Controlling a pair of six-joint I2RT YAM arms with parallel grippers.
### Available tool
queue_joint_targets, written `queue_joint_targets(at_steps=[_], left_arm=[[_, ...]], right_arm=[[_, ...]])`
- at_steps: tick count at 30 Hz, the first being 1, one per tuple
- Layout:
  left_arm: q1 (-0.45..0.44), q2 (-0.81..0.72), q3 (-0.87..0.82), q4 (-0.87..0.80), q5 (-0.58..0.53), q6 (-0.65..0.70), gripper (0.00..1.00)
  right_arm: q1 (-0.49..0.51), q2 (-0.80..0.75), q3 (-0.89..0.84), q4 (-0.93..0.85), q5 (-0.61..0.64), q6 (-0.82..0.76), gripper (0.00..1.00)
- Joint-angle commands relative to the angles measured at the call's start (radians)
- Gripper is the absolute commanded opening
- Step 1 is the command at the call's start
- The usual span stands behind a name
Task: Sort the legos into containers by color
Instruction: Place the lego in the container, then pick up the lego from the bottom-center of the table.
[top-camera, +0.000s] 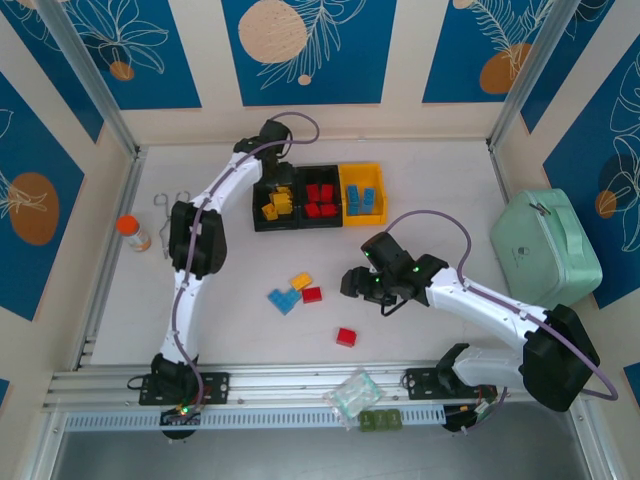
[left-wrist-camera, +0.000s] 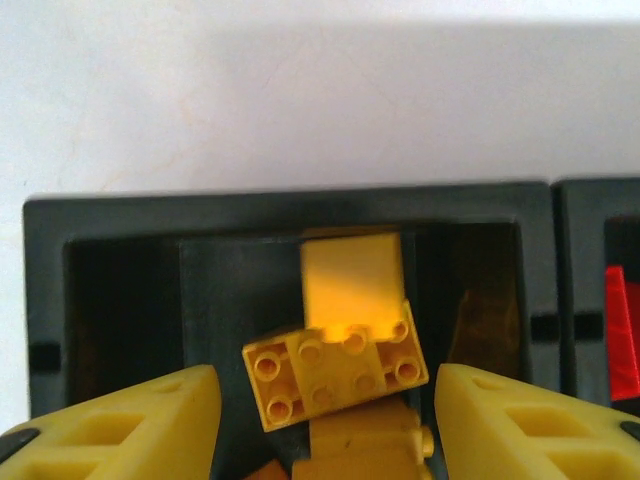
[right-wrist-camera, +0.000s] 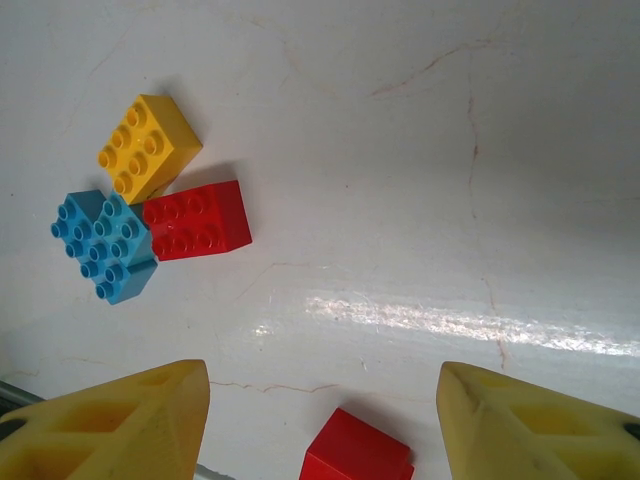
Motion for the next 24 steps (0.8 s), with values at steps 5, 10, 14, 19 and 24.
queue_joint_targets(at_steps=[5,10,14,19,24], left_arm=[[0.000,-0.275,-0.254,0.104,0.087,-0.002,0.58],[-0.006,-0.405,-0.421,0.146,0.155,-0.009,0.59],[-0.014,-0.514,-0.573,0.188,0.245,-0.017,0.60],[-0.034,-0.637,-0.750,0.211,0.341,-0.016,0.61],[-0.058,-0.754,-0.923,0.239,0.391,-0.026,0.62]], right_arm=[[0.019,0.015,0.039,-0.046,0.032,0.013,0.64],[0.045,0.032,0.056,-0.098,0.052,0.034,0.70],[0.076,0.059,0.075,-0.148,0.059,0.074,0.76],[0.119,0.127,0.098,-0.198,0.030,0.108,0.78],[0.177,0.190,0.100,-0.198,-0.007,0.131,0.78]])
